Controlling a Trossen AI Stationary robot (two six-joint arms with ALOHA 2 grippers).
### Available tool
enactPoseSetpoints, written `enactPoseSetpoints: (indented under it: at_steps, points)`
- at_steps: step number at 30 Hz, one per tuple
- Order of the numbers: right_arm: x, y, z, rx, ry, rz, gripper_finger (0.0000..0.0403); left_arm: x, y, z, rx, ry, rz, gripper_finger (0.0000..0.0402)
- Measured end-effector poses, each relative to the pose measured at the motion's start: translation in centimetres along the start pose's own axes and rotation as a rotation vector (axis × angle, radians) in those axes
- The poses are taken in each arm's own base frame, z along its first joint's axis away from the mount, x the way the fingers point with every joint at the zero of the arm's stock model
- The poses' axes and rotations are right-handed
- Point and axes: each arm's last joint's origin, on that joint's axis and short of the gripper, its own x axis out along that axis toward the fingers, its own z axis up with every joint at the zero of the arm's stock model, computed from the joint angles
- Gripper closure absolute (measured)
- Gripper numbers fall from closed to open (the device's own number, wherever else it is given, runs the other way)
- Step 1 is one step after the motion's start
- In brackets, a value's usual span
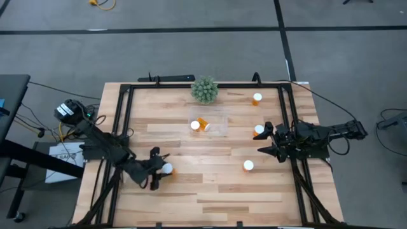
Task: Pick and place pill bottles into a basket
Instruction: Put the orange pill bottle into the transparent bin
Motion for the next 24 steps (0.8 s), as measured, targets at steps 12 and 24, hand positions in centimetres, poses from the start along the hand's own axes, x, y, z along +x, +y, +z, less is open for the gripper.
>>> enactPoseSetpoints:
  at_steps: [12, 24]
  points:
    - [0.0, 0.0, 0.0, 0.000, 0.000, 0.000, 0.0117, 2.5, 5.3, 5.9, -0.206, -0.314, 0.137, 0.0239]
    - [0.0, 0.0, 0.0, 0.000, 0.000, 0.000, 0.0117, 3.9, 11.9, 12.7, -0.208, -0.463, 0.269, 0.0239]
